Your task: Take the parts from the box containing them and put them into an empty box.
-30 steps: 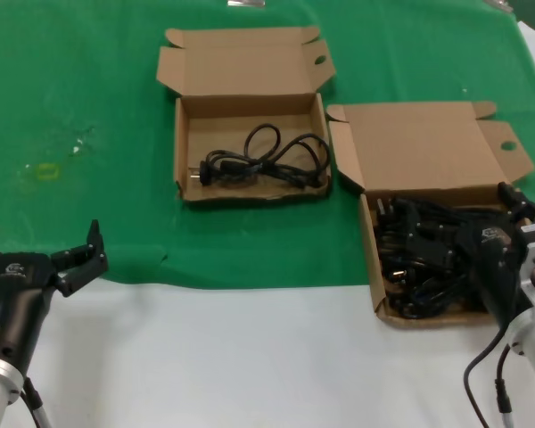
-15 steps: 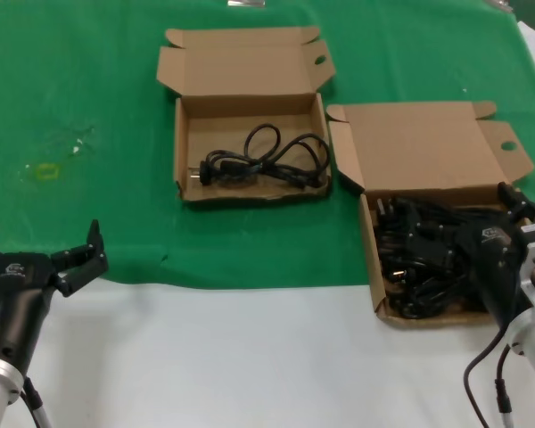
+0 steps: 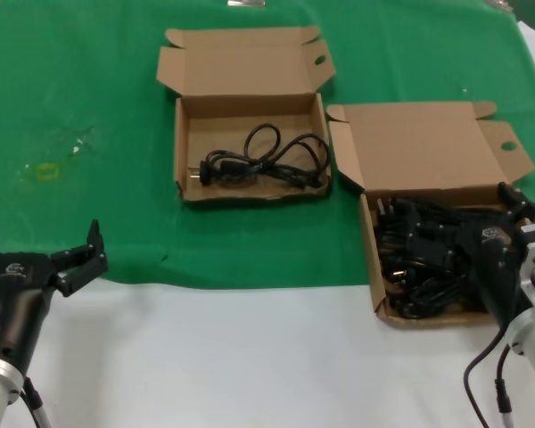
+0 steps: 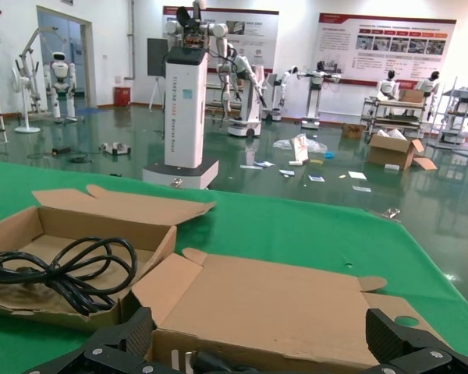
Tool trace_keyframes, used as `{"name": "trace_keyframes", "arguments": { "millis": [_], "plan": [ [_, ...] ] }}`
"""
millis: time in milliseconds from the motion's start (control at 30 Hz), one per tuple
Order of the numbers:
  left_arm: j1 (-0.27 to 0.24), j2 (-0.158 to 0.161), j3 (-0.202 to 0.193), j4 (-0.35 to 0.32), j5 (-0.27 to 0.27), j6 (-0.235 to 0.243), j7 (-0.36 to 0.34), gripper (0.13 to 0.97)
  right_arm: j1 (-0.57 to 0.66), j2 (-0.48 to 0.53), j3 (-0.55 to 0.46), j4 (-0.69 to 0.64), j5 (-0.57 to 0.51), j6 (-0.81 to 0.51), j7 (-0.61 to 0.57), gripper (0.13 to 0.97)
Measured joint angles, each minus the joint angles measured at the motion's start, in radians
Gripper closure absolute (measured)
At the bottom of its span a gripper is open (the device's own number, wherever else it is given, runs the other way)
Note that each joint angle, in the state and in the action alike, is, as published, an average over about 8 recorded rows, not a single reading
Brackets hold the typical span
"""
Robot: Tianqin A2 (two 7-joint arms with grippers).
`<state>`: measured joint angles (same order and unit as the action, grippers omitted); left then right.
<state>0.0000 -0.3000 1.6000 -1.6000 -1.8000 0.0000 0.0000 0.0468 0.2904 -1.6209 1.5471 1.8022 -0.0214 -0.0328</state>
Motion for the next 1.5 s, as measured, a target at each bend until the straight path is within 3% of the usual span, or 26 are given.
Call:
{"name": "trace_keyframes", "arguments": {
  "millis": [1500],
  "plan": [
    [0.0,0.0,0.0,0.0,0.0,0.0,0.0,0.132,0.0,0.0,0.0,0.0,0.0,0.0,0.0,0.129]
  ]
}}
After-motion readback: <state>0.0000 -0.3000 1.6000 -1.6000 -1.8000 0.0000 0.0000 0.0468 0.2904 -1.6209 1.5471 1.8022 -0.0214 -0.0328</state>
